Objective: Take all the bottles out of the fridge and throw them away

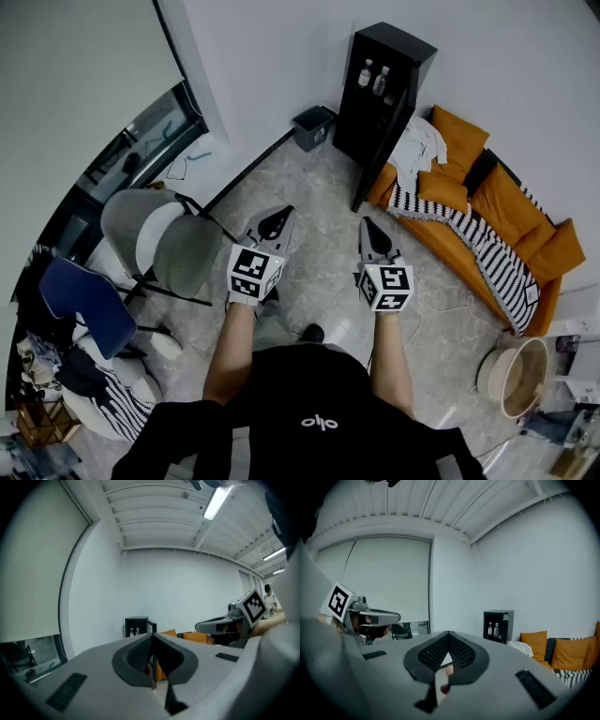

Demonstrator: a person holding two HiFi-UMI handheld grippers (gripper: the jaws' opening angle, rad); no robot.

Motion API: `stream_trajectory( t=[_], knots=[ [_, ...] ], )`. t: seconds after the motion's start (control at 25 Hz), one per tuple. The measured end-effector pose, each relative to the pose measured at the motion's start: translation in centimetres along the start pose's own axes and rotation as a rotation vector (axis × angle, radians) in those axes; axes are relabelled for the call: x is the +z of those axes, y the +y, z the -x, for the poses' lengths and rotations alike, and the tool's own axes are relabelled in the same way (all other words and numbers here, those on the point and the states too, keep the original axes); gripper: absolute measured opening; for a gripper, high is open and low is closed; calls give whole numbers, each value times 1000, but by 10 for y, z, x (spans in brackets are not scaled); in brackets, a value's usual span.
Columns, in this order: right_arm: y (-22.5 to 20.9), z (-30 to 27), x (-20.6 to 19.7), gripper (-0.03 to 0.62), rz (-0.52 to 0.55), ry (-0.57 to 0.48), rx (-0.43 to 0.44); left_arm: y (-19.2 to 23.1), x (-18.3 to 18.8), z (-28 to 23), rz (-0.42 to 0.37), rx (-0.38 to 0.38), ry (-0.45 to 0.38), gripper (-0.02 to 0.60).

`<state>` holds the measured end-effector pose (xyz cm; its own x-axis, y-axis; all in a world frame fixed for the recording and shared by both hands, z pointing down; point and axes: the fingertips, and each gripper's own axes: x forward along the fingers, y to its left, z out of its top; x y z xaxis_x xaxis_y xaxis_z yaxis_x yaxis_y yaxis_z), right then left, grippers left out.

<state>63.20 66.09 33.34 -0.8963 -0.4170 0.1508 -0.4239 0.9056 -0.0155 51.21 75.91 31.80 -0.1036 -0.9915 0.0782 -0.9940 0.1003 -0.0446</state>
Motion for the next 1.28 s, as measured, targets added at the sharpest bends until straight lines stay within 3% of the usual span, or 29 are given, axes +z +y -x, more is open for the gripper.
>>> stream_trajectory(
  t=[0.32, 0.96, 1.28],
  knots=[
    [-2, -52, 0, 5, -5, 21, -7, 50, -3, -39, 5, -42, -3, -2],
    [0, -241, 16, 5, -40, 44, -106, 228, -19, -131, -11, -170, 32, -2],
    [-21, -303, 10, 5, -71, 74, -140, 279, -32, -184, 17, -184, 52, -2]
  ],
)
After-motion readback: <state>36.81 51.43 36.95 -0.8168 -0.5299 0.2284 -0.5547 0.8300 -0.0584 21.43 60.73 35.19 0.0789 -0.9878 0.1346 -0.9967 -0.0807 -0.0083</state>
